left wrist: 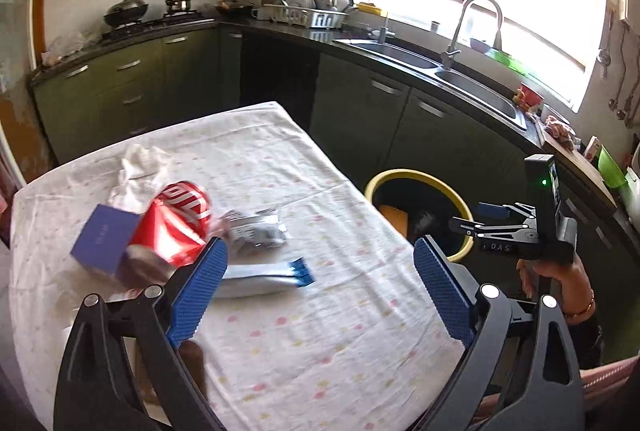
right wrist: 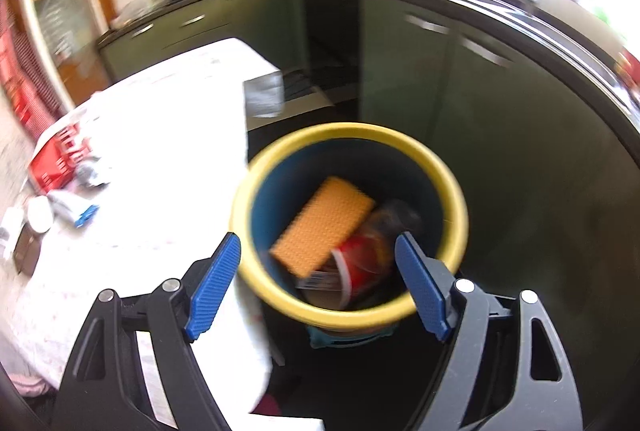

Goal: Collect trash
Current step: 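Grasp the white snack wrapper with the right gripper and lift it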

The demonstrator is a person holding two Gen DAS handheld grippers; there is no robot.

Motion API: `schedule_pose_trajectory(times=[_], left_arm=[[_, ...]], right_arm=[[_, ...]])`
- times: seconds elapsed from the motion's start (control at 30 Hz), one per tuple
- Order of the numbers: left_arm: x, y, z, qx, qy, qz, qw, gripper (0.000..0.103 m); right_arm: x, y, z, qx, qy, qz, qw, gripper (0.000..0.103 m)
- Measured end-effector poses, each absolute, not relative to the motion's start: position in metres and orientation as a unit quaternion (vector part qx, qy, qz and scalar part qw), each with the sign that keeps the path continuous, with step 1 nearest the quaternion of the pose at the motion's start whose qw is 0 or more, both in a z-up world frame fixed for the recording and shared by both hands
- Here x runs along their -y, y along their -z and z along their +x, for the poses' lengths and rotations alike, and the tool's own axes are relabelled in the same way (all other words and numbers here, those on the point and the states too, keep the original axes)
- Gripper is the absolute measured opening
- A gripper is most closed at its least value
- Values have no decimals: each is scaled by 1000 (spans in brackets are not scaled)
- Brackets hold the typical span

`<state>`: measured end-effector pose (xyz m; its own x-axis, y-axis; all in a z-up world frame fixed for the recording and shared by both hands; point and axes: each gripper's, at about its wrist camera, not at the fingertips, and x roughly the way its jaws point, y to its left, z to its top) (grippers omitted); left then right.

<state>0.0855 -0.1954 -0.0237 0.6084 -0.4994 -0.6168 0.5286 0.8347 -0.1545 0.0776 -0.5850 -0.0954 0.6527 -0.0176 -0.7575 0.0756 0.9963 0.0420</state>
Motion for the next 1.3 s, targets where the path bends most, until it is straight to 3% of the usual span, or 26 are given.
schedule_pose_trajectory(times=[0.23,0.47,0.77,1.3], left_arm=[[107,37,67,-340,224,-5,913,93],[66,46,58,-341,200,-28,918,94],[54,59,59,-354,207,-45,911,95],[40,72,74,-368,202,-66,905,96]], right_arm=[[508,86,110,-424,-79,13,902,75],[426,73,150,-424,-196,-33,883,75],[370,83,199,-457,-274,-200,822,74],[350,116,253,-551,-356,-232,718,73]])
